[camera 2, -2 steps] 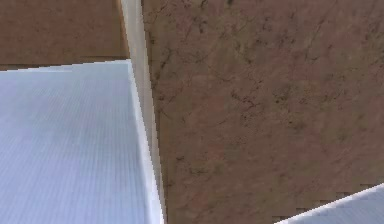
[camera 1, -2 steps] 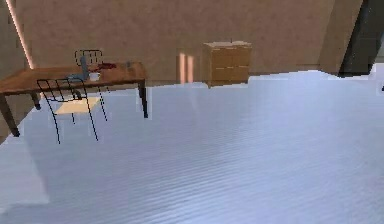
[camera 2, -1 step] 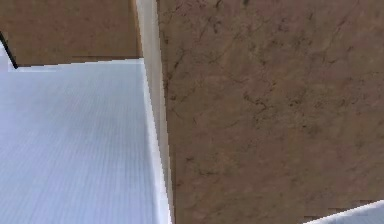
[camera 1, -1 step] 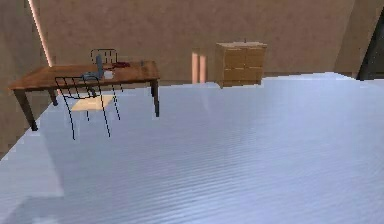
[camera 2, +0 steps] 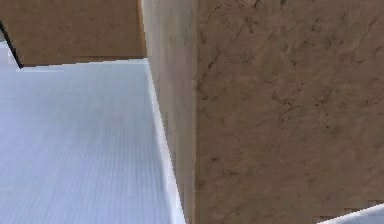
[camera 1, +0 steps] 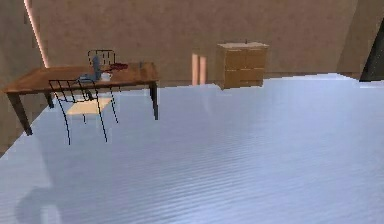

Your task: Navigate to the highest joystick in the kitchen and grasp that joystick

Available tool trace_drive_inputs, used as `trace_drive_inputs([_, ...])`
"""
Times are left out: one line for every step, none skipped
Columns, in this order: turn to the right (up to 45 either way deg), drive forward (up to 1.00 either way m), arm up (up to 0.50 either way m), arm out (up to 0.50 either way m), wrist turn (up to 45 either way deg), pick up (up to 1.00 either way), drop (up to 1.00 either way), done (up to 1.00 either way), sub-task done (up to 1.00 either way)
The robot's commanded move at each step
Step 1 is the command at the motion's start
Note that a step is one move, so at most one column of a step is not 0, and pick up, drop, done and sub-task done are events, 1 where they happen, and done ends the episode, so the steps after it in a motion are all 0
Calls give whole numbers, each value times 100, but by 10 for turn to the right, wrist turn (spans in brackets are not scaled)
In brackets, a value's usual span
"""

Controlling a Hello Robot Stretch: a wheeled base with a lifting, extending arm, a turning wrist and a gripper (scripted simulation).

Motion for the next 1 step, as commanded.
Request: trace_drive_inputs([270, 0, 0, 0, 0, 0, 0, 0, 0])
